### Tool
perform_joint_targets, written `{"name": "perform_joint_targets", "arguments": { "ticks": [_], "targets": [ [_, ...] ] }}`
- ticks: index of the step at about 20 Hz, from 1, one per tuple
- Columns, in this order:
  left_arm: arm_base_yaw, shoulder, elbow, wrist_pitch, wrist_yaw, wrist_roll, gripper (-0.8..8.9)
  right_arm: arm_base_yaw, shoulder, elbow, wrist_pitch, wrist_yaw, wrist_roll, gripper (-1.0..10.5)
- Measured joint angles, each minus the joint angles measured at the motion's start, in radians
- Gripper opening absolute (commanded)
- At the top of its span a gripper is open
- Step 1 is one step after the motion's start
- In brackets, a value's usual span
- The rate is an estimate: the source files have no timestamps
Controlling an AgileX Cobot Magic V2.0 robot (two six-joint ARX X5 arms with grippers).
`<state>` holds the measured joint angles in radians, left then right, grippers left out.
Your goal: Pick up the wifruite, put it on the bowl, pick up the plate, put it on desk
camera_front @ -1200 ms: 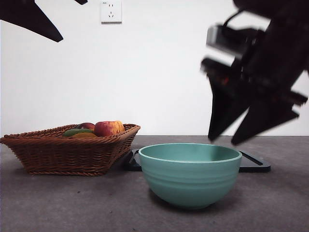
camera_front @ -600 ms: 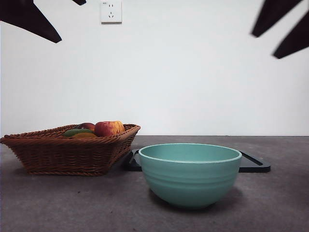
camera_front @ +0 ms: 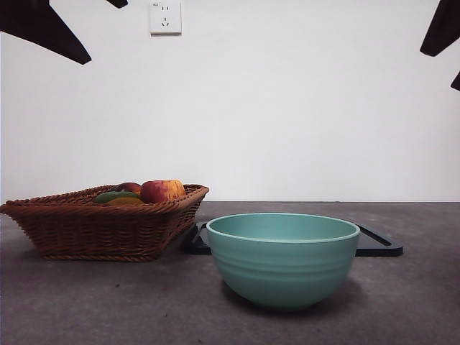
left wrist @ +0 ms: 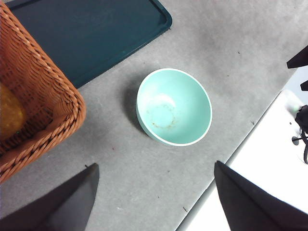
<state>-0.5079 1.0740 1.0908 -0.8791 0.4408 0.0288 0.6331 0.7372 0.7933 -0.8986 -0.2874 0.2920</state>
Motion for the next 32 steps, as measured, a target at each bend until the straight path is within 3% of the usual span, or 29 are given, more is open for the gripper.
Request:
{"name": "perform_joint_targets", "arguments": {
  "ticks": [2,3,4,25,28,32],
  "targets": [
    [0.0,0.0,0.0,0.0,0.0,0.001,0.9,0.0,0.0,0.0,0.0,0.0,0.0,1.8],
    [0.0,0.0,0.0,0.0,0.0,0.003,0.22,0.0,0.0,0.0,0.0,0.0,-0.003,0.6],
    [0.0,0.0,0.0,0.0,0.0,0.003,0.18,0.0,0.0,0.0,0.0,0.0,-0.005,0.1],
    [0.003,-0.005,0.0,0.005,-0.004,0.008,0.19,0.0,0.0,0.0,0.028,0.0,-0.023,0.1],
    [0.061,-0.075,-0.003,0.142,-0.09,0.017,0.19,0.0,0.0,0.0,0.028,0.0,-0.023,0.1],
    [0.233,-0.244,-0.004,0.45,-0.103,0.027,0.19,0.0,0.0,0.0,0.028,0.0,-0.023,0.1]
  ]
}}
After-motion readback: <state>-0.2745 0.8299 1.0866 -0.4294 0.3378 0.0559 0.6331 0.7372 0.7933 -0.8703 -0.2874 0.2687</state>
